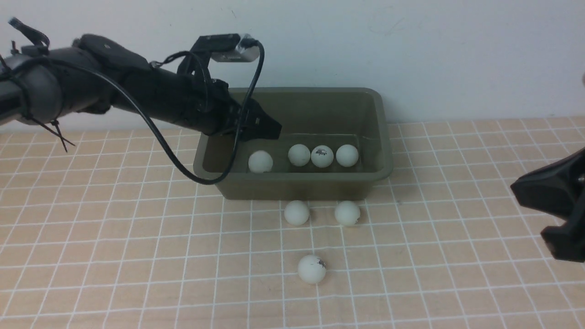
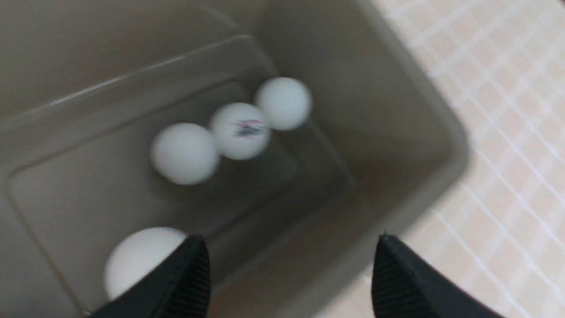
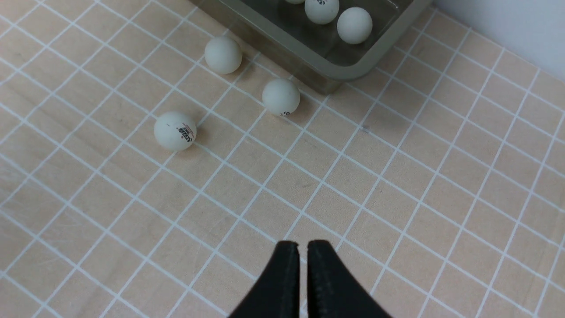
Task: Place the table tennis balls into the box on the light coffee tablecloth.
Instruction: 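Drop the ball into the bin, then reach for and grasp a ping pong ball on the table beside the basket, then drop the ball into the bin, then reach for and grasp a ping pong ball on the table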
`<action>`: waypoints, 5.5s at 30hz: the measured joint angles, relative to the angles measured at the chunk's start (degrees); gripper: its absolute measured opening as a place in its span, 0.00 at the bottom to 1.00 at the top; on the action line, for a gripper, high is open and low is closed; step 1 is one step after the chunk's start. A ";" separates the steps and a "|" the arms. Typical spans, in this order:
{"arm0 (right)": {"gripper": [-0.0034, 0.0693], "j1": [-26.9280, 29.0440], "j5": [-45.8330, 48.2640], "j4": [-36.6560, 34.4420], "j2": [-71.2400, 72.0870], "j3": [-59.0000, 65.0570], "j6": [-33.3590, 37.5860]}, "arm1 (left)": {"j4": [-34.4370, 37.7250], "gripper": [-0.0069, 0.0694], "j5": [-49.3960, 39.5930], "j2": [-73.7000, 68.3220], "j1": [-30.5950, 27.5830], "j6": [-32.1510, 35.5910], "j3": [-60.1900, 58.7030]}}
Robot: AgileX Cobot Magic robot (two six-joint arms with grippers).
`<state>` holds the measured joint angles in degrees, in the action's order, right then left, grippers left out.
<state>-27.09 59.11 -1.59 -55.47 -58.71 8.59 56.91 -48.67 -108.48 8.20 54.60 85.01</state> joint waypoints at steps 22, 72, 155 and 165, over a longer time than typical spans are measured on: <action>0.08 0.00 0.08 0.00 0.00 0.00 0.00 | -29.69 0.00 -21.36 15.17 8.58 -34.31 -4.77; 0.08 0.00 -1.19 0.00 0.00 0.00 0.21 | -27.17 0.37 5.15 2.86 23.79 -22.31 -14.27; 0.08 0.00 -0.23 1.59 0.00 0.00 0.21 | -33.96 0.31 -21.18 9.62 10.01 -37.01 2.00; 0.08 0.00 -1.62 1.59 0.00 0.00 0.21 | -38.05 0.30 -10.10 4.53 17.23 -37.63 -14.20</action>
<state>-27.09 57.49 0.00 -55.47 -58.71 8.81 18.86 -58.77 -103.95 25.43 16.97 70.81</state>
